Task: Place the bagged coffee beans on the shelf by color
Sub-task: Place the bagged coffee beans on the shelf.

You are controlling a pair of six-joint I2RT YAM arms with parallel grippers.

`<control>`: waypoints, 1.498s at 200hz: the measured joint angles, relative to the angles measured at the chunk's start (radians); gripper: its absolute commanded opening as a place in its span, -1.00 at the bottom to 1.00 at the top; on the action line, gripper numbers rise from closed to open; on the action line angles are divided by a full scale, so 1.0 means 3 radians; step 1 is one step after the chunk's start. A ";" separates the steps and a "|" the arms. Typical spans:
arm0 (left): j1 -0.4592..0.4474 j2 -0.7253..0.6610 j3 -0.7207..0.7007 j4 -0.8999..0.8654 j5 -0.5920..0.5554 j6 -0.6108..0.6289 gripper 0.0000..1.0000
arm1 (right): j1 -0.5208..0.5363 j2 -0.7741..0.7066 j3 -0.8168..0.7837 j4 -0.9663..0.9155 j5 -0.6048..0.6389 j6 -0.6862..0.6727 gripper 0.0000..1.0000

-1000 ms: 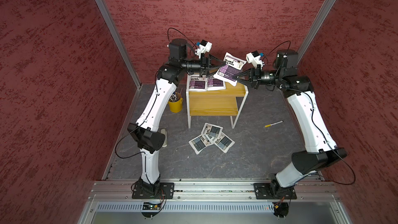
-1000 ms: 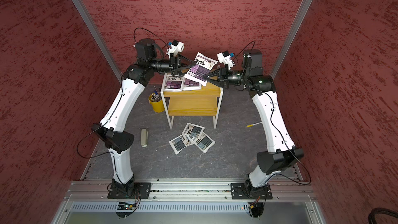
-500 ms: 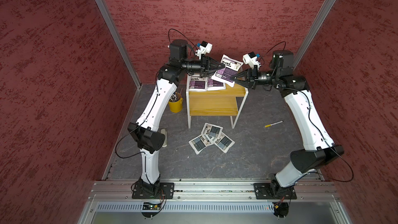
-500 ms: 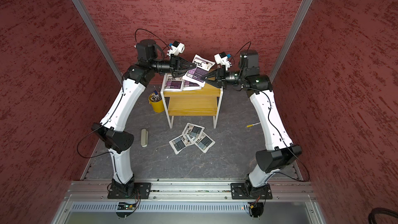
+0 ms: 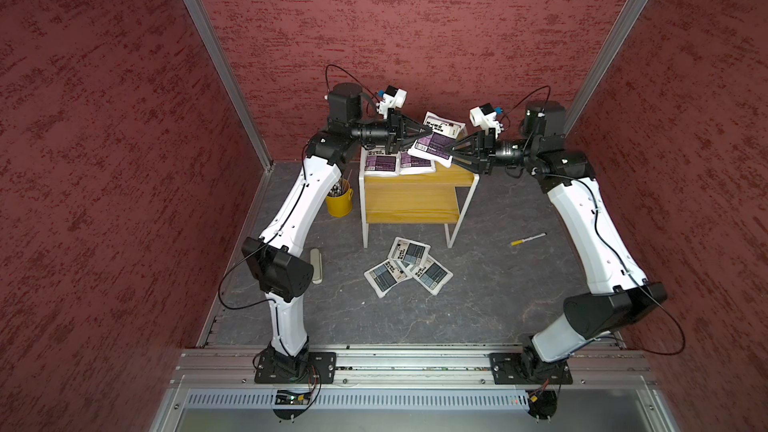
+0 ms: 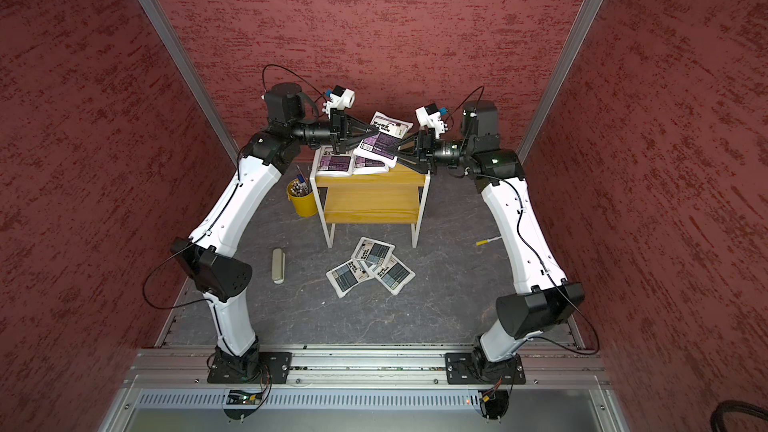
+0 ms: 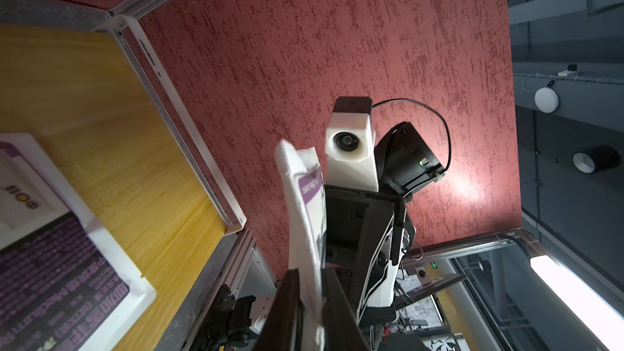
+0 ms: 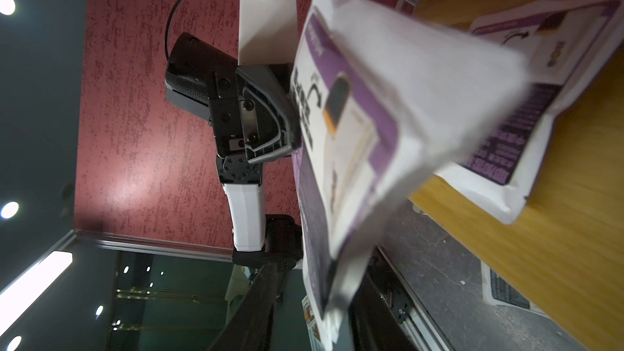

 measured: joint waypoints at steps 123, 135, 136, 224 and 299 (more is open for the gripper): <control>-0.0146 -0.0469 -0.0874 0.0904 -0.0699 -0.0469 -0.70 | 0.0062 -0.0304 -0.0743 0.1518 0.0310 0.0996 -0.62; -0.0146 -0.0469 -0.0874 0.0913 -0.0708 -0.0468 -0.70 | 0.0064 -0.0304 -0.0743 0.1512 0.0323 0.0983 -0.69; -0.0146 -0.0469 -0.0874 0.0914 -0.0708 -0.0469 -0.70 | 0.0064 -0.0304 -0.0743 0.1511 0.0326 0.0982 -0.69; -0.0094 -0.0495 -0.1019 0.0938 -0.0704 -0.0479 -0.16 | 0.0053 -0.0285 -0.0359 0.0671 0.0523 0.0435 -0.87; 0.0579 -0.1022 -0.1209 0.0031 -0.0537 0.0107 -0.05 | -0.0034 0.0638 0.1918 -0.1640 0.0946 -0.0882 -0.88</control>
